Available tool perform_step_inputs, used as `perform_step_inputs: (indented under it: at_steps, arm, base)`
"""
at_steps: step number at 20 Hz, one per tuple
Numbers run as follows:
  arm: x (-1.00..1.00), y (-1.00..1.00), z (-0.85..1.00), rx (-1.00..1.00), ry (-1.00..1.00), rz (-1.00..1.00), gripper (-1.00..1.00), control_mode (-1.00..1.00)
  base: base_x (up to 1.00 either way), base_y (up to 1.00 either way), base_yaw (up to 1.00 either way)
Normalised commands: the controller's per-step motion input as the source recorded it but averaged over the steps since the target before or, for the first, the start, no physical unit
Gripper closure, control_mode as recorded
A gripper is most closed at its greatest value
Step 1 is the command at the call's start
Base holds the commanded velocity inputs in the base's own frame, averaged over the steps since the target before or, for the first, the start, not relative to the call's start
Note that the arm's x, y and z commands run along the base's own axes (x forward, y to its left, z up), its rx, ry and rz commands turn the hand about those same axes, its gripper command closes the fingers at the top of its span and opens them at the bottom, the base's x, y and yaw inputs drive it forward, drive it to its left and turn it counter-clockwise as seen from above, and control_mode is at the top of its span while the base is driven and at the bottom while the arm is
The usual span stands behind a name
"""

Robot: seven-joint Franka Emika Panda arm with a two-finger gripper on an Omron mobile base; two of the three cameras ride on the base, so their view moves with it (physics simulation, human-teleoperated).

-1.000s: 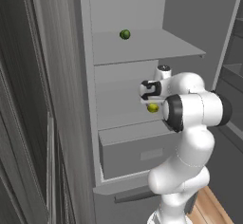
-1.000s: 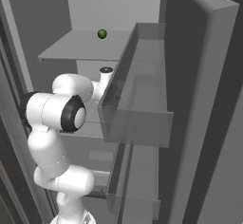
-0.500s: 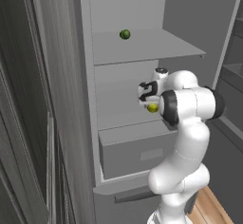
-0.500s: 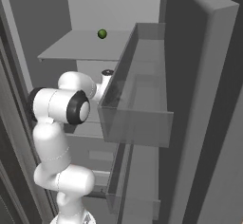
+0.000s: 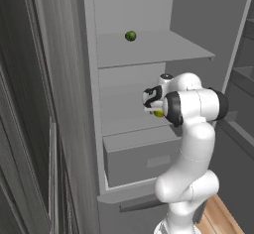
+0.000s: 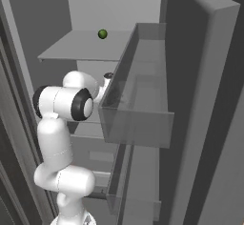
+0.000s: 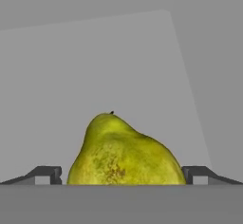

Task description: Pick up the pear and kiwi from the fridge and place one fruit on each plate on the dining counter.

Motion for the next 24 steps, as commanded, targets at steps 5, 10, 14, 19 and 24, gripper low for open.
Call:
perform_step_inputs:
  at_steps: [5,10,14,19,24]
  arm:
    - [0.00,0.00,-0.19,0.00,0.03,0.00,-1.00,-1.00]
    - [0.00,0.00,-0.29,0.00,0.08,0.00,-1.00,-1.00]
    - [0.00,0.00,-0.27,0.00,0.07,0.00,-1.00,-1.00]
    - [0.00,0.00,-0.21,0.00,0.05,0.00,-1.00,-1.00]
    - [0.00,0.00,-0.19,0.00,0.04,0.00,-1.00,-1.00]
  base:
    - [0.00,0.00,0.00]
    - [0.00,0.00,0.00]
    - [0.00,0.00,0.00]
    - [0.00,0.00,0.00]
    - [0.00,0.00,0.00]
